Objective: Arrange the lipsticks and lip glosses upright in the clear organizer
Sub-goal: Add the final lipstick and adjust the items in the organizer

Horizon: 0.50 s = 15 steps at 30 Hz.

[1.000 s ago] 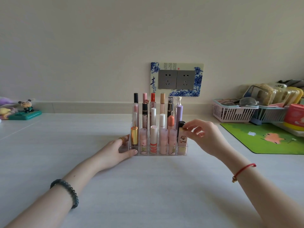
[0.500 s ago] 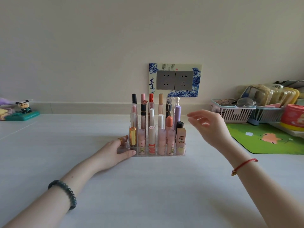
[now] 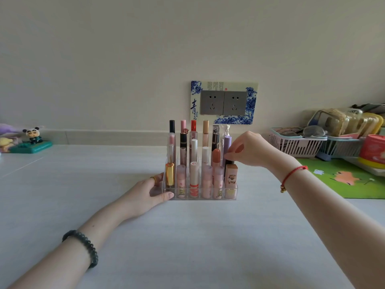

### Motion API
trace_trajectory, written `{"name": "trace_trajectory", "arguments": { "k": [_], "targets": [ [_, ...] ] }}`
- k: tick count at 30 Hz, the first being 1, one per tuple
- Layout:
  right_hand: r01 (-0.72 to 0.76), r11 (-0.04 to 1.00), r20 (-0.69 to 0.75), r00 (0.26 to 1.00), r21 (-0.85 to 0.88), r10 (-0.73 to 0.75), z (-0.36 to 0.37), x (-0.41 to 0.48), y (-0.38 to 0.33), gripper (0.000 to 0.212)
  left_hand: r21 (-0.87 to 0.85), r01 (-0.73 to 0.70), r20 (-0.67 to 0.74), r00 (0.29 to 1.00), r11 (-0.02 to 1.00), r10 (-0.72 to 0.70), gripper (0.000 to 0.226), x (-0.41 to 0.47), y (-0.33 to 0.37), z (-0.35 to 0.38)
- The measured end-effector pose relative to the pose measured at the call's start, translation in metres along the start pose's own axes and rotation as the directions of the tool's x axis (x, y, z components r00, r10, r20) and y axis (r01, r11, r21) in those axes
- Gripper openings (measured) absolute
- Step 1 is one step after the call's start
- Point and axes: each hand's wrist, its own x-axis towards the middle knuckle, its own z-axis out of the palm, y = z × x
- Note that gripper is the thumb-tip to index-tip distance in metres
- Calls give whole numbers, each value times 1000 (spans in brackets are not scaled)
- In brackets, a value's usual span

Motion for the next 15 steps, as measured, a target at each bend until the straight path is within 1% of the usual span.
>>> {"name": "trace_trajectory", "arguments": {
  "k": [4, 8, 15],
  "targets": [
    [-24, 1000, 12, 1000, -13, 24, 3, 1, -2, 25, -16, -2, 7, 1000, 1000, 2, 44, 0, 0, 0],
    [-38, 999, -14, 999, -19, 38, 6, 1, -1, 25, -27, 3, 16, 1000, 1000, -2, 45, 0, -1, 0],
    [-11, 1000, -49, 999, -11, 10, 9, 2, -2, 22, 0, 0, 11, 1000, 1000, 0, 48, 0, 0, 0]
  ]
}}
